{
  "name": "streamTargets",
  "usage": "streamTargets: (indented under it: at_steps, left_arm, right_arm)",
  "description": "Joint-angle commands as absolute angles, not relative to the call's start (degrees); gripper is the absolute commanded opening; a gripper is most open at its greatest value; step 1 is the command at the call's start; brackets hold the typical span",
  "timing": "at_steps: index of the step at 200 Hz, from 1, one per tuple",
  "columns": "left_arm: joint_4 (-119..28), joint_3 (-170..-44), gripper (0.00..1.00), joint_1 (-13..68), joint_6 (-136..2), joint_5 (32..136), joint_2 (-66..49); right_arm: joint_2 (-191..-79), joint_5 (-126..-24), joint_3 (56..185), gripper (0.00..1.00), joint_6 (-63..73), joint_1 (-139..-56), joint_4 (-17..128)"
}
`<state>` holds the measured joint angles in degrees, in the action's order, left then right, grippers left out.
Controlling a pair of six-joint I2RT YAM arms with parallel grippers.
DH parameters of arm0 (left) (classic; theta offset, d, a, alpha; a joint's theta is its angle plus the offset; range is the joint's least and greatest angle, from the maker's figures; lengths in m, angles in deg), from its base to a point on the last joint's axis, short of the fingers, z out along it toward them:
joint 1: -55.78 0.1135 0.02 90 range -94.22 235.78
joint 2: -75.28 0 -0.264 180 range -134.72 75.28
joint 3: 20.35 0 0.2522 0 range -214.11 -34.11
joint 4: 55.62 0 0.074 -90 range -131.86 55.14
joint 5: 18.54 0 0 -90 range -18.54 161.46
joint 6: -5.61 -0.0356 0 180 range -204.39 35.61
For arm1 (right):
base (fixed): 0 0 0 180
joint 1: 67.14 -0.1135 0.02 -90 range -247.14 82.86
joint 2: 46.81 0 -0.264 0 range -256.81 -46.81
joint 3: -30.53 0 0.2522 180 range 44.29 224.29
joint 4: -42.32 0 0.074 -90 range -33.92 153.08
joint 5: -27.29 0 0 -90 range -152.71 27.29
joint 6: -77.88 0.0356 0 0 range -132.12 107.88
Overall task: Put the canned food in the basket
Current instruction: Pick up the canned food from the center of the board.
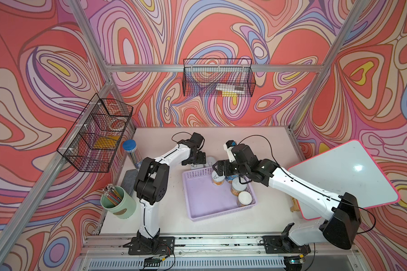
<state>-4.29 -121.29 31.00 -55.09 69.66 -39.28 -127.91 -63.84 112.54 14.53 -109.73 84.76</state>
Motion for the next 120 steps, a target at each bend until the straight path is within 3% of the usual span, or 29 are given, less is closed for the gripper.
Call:
streamTargets:
  at_steps: [1,120]
  left_arm:
    - [-0.7,-119.1,0.95,30.7,-56.4,70.9,-37.4]
    - [3.8,-117.9,0.87,31.0,-57.2,64.5,-34.9]
  right_arm:
    - [-127.0,-64.2,111.7,0.86,15.0,-110.2,83.6]
    - [-127.5,-65.0,112.3,0.85,15.2,-110.5,83.4]
